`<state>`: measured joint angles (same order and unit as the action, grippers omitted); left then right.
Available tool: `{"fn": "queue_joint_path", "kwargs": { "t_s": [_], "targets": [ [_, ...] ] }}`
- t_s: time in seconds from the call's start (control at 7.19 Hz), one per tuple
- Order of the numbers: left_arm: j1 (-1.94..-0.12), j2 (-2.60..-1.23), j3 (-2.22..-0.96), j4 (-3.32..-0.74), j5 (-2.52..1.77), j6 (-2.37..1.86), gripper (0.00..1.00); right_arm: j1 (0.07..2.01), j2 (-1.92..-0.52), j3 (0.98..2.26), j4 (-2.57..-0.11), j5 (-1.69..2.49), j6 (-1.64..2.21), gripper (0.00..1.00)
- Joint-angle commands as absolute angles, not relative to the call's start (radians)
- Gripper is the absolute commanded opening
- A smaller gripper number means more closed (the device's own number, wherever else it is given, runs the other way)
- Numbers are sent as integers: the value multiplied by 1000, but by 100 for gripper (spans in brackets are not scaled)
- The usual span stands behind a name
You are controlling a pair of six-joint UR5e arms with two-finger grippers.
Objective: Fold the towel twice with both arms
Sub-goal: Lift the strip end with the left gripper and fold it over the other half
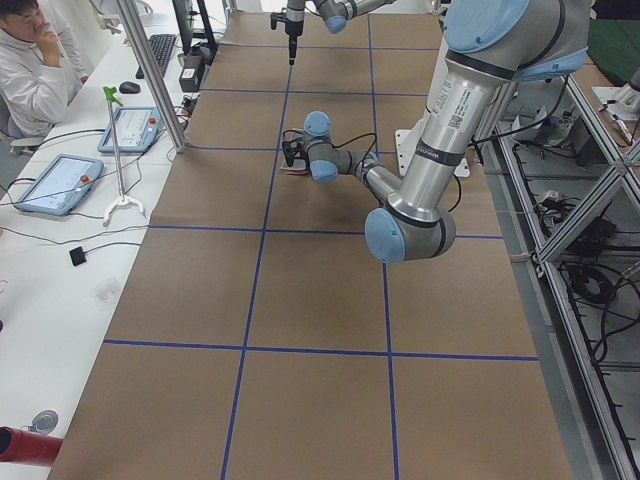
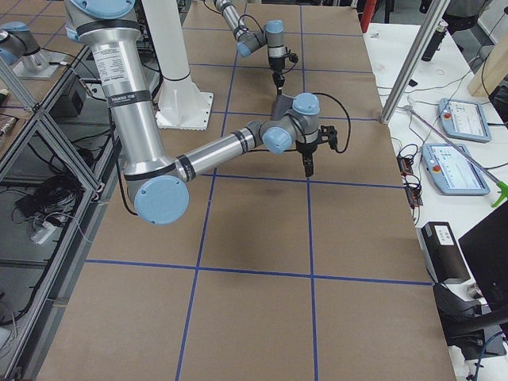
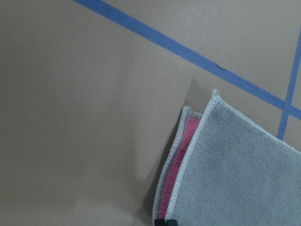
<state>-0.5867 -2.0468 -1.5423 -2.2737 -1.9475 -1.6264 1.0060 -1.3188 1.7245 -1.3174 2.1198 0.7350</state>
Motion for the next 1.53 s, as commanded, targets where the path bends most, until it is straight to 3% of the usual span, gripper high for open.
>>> {"fn": "queue_joint_path", "kwargs": {
  "t_s": [0.0,0.28,0.56,1.39],
  "targets": [
    [-601,-1947,-1616,-2275,-1960,-1576,0,1006,-1324,1726,-1316,2120,735,100],
    [-627,-1863,-1679,-2276,-1962,-1513,0,1008,-1325,1726,-1316,2120,735,100],
    [-621,-1882,-1689,-2260,-1953,-1520,0,1014,-1367,1738,-1316,2120,692,100],
    [-552,-2169,-1619,-2046,-1886,-1560,0,1034,-1378,1736,-1316,2131,657,100]
  ]
}}
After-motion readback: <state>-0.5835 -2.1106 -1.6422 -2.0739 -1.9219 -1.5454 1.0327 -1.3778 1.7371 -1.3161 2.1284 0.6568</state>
